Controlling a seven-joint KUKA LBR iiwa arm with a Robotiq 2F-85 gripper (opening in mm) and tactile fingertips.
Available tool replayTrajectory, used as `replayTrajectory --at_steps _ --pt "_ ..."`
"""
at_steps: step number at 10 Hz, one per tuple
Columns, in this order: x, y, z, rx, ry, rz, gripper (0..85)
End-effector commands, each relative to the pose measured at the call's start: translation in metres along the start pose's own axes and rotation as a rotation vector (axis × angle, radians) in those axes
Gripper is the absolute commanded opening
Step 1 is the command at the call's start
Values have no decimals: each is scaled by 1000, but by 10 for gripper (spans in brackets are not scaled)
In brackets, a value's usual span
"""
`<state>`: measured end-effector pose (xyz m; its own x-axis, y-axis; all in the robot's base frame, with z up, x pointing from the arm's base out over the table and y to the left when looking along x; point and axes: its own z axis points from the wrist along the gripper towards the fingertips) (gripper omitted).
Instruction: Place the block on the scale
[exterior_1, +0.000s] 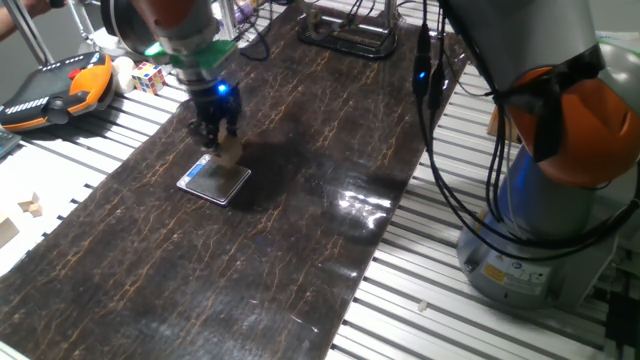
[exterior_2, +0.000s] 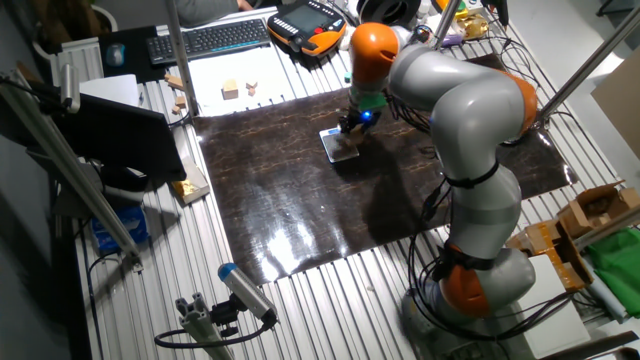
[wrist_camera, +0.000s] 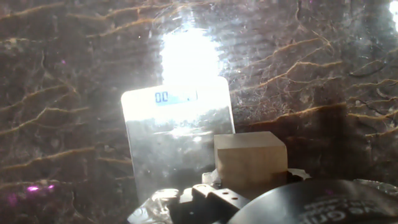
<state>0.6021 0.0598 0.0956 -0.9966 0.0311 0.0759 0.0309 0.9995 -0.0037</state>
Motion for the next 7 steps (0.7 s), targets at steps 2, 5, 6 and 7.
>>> replayTrajectory --at_steps 2,5,6,7 --pt "-1 12 5 -12 7 0 330" --pt "3 26 15 20 -11 1 377" --pt "3 26 15 19 0 1 393" --pt "3 26 16 23 4 1 440"
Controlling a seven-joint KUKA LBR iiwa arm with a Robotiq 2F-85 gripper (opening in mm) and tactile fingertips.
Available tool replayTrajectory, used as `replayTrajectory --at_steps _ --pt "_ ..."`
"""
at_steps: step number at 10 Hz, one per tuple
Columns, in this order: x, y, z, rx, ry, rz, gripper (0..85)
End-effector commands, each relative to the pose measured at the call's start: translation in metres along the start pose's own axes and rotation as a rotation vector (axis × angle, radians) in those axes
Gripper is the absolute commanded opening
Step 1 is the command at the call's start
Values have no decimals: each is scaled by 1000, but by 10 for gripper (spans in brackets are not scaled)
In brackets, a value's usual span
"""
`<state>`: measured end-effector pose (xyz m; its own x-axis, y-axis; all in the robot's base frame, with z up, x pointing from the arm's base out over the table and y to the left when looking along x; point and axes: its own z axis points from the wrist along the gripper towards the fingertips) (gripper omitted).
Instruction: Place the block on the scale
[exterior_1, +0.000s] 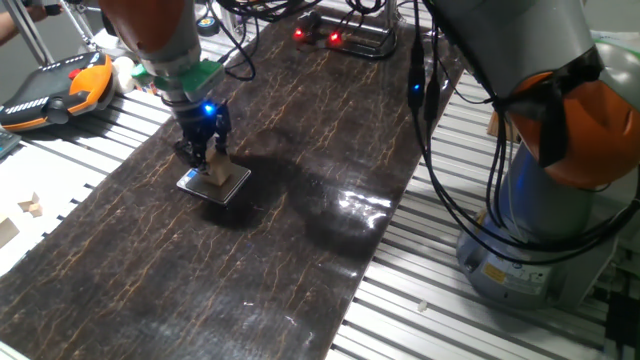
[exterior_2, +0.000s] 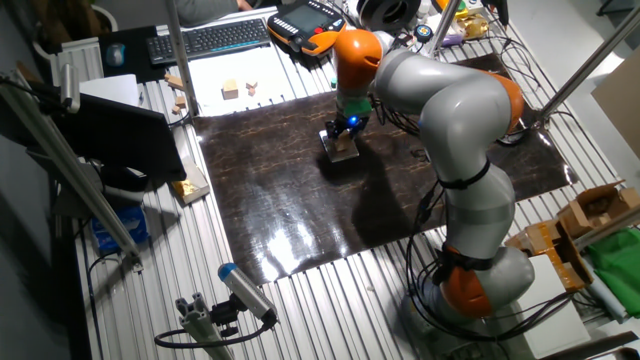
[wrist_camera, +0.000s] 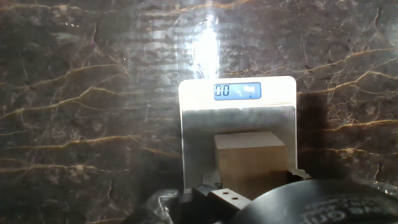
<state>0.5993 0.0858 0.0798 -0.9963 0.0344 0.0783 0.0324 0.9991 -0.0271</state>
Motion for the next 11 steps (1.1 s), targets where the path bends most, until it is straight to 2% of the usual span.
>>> replayTrajectory --at_steps 1,2,3,6,7,9,11 --pt "-1 1 1 8 -2 1 503" --pt "-1 1 1 14 -2 10 583" --pt "-1 1 1 18 -1 8 600" --pt "-2 2 0 34 8 1 573" --pt "-2 0 -8 42 25 -6 577" --pt "-2 -8 -29 20 66 -19 563" --pt "6 -8 -42 8 89 -23 330"
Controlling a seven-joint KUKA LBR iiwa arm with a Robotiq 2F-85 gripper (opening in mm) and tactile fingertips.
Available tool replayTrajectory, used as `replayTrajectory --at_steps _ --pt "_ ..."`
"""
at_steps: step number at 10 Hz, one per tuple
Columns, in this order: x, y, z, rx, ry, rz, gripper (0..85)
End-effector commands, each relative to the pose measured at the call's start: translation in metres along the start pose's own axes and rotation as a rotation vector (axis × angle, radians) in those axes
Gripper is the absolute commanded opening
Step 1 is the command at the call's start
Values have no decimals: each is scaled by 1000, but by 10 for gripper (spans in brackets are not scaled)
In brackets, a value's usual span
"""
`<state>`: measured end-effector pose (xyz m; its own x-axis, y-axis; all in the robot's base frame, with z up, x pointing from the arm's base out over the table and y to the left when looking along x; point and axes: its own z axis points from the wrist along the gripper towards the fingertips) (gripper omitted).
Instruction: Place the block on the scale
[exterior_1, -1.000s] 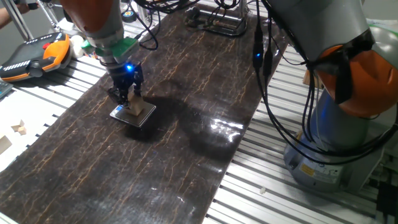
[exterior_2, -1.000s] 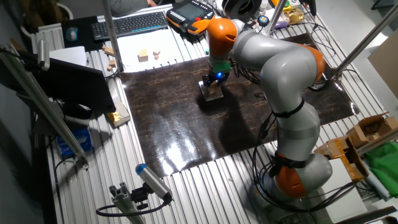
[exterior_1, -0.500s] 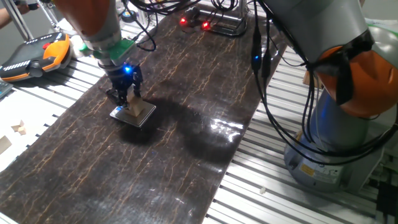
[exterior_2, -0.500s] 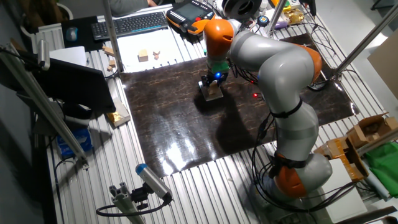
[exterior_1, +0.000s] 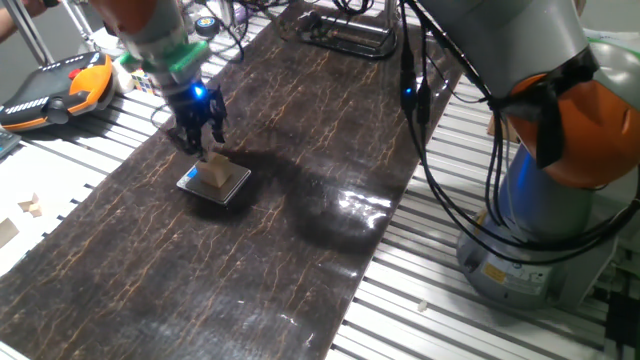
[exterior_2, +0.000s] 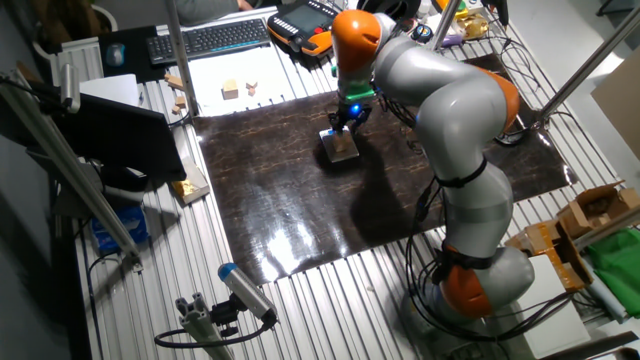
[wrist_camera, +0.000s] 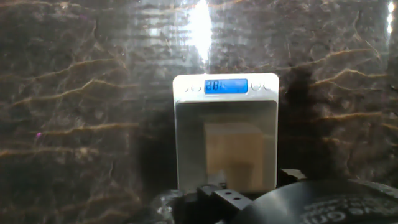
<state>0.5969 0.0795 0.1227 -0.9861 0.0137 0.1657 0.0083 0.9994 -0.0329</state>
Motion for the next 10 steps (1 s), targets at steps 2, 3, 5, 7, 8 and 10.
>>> replayTrajectory --at_steps 2,3,5,7,8,10 --pt "10 -9 -8 -6 6 -30 160" --pt "14 -21 -12 -23 19 -71 53" --pt "25 -42 -20 -40 15 -108 20" --pt "34 -55 -29 -34 6 -115 20" --pt "41 -60 -32 -24 -20 -107 20" --pt "53 -65 -34 -26 -73 -79 20"
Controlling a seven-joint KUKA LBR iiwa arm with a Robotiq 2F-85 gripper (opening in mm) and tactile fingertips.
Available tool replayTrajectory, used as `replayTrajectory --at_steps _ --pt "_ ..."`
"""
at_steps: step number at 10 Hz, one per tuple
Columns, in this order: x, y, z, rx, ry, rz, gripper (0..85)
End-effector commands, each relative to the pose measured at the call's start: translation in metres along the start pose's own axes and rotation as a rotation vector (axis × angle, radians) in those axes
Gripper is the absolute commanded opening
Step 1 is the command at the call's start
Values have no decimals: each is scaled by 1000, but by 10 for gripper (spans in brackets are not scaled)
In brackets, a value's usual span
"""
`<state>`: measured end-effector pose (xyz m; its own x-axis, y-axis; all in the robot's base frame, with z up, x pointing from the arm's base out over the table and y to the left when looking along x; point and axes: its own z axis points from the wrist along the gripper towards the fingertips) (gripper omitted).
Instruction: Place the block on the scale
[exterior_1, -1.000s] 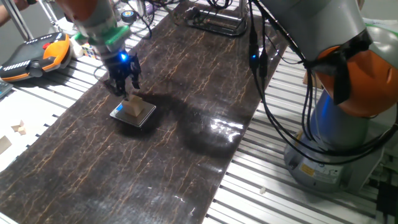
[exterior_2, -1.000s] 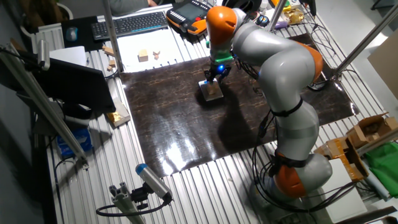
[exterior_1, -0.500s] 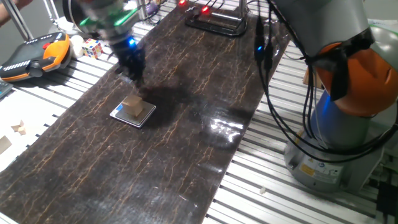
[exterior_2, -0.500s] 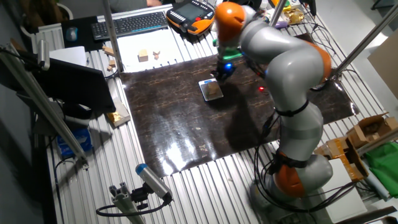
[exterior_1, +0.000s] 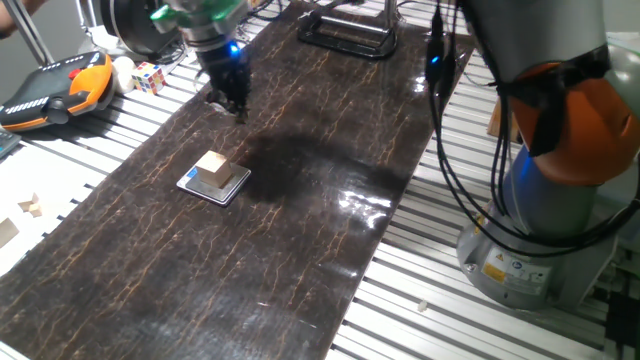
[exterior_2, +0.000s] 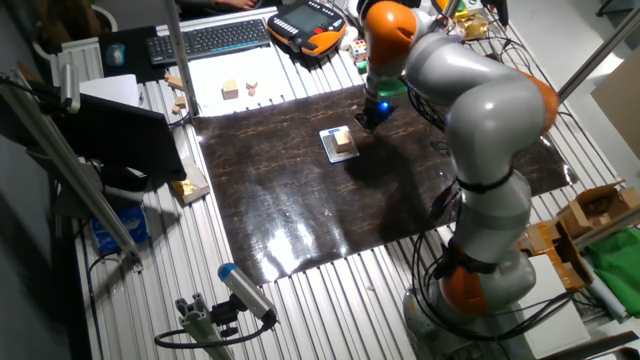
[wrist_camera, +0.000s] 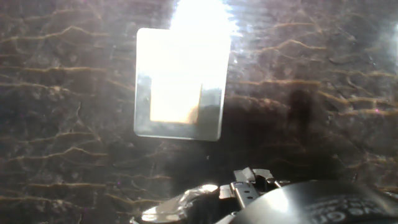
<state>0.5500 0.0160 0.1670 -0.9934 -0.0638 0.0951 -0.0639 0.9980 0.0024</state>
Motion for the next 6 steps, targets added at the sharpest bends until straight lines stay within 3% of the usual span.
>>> replayTrajectory --at_steps 1,2,4,6 --pt "1 0 0 4 -17 7 20" --pt "1 0 1 10 -17 11 20" --pt "1 0 2 -12 -10 12 20" --pt "0 1 2 -7 -27 11 20"
